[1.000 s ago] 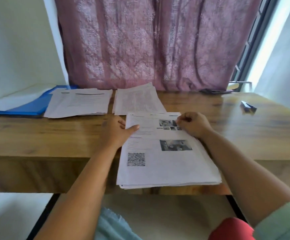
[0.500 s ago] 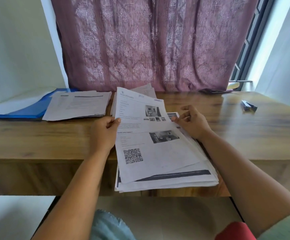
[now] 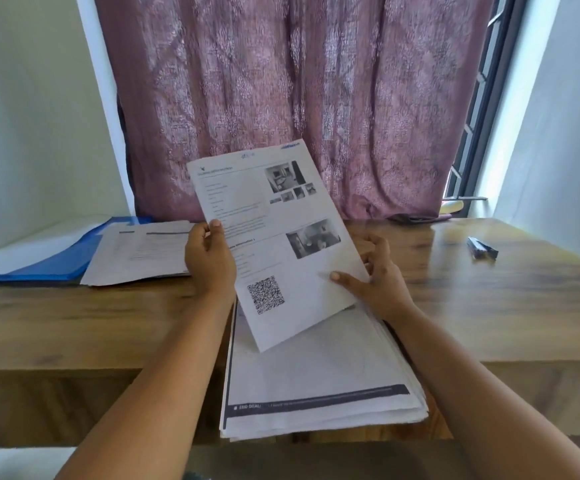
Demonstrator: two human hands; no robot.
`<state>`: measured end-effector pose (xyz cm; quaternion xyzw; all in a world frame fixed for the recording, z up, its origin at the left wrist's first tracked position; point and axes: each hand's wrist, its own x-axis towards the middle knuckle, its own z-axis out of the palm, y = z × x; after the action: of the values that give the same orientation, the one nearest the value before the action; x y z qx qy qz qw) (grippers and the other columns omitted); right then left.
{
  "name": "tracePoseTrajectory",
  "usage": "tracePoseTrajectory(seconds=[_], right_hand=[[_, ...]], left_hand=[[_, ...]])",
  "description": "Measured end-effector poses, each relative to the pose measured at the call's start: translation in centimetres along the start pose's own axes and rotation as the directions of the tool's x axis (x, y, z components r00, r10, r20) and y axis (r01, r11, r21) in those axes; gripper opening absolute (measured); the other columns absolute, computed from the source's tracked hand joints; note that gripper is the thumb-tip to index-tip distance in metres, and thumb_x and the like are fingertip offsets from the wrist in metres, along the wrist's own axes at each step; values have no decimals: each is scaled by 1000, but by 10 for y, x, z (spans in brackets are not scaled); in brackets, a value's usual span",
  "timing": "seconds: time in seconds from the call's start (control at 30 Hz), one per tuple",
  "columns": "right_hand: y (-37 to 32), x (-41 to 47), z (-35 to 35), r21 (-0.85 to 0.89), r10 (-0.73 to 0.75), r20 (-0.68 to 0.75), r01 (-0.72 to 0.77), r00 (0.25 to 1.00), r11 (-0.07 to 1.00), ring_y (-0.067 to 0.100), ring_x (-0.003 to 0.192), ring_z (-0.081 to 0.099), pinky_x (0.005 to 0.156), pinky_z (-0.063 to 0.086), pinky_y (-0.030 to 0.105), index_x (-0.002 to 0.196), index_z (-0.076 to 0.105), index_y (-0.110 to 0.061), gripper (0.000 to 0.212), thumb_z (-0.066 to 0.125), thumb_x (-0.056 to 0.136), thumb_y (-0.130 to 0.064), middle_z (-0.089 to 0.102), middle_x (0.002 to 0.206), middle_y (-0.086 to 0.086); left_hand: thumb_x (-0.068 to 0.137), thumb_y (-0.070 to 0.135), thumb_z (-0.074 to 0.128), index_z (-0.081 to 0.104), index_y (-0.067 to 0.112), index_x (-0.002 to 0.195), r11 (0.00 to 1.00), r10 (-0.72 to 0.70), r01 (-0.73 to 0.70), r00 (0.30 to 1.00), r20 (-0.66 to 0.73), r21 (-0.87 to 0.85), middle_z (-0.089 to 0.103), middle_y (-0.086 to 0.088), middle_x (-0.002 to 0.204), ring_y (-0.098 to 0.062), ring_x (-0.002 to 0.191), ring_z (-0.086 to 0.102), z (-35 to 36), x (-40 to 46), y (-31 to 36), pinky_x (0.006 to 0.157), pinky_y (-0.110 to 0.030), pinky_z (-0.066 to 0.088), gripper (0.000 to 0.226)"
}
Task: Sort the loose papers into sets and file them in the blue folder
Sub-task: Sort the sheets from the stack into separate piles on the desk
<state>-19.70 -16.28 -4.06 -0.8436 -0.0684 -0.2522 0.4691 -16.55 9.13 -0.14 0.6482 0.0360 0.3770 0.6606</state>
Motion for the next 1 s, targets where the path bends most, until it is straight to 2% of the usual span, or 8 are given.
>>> tracePoseTrajectory(seconds=[0.1,0.17,0.27,0.33,0.4,0.6,0.8,1.0], right_hand=[[10,6,-6,-27,-40,-89,38,995,999,3,85,60,68,49,15,112,43,-22,43,75,83,-28,60,97,-11],[19,15,-12,-77,26,-157,-38,987,996,10,86,59,73,50,19,97,54,-20,21,72,86,-19,60,96,-8],[36,30,-23,-76,207,-222,-229,953,970,16,93,56,71,45,18,92,63,-17,10,70,87,-15,60,104,-2],[49,41,-29,-105,313,-208,-339,927,935,17,94,54,73,46,21,97,65,-19,10,68,88,-18,58,109,-1],[62,52,-36,-175,387,-208,-423,899,889,17,94,53,81,48,28,103,66,-22,13,66,90,-22,55,110,-1],[80,82,-42,-338,421,-286,-502,861,796,26,109,55,88,41,27,121,63,-10,32,62,92,-21,59,126,12],[88,100,-32,-573,376,-218,-430,900,698,26,120,51,101,41,34,126,63,-20,38,59,93,-37,53,135,8],[97,103,-36,-563,315,-273,-416,909,714,27,136,31,111,33,39,119,65,-28,26,55,95,-25,44,141,4]], left_hand=[[94,22,49,57,18,83,961,-214,226,973,90,-160,66,-10,94,-34,94,65,33,14,-2,82,-48,56,14],[88,32,49,57,21,108,944,-257,312,903,345,-112,67,-9,110,-32,102,64,54,25,-8,88,-56,53,24],[99,42,43,16,40,152,957,-166,-59,691,704,283,55,-1,138,-28,123,55,69,26,-18,106,-49,42,59],[101,46,38,0,36,155,725,-127,-422,696,707,545,55,-3,137,-32,126,51,69,25,-40,104,-45,40,67],[98,52,42,9,32,155,475,-87,-577,721,688,665,54,-6,138,-33,128,46,63,25,-57,105,-48,37,69],[79,67,62,64,28,121,631,-70,-479,748,660,610,62,5,124,-24,121,48,44,45,-62,101,-45,45,57],[58,74,72,63,24,119,605,-271,-436,674,687,667,57,-1,121,-22,115,49,39,30,-48,95,-35,46,79],[59,71,74,63,26,117,580,-314,-464,631,709,669,53,3,111,-22,117,47,39,30,-46,101,-38,44,74]])
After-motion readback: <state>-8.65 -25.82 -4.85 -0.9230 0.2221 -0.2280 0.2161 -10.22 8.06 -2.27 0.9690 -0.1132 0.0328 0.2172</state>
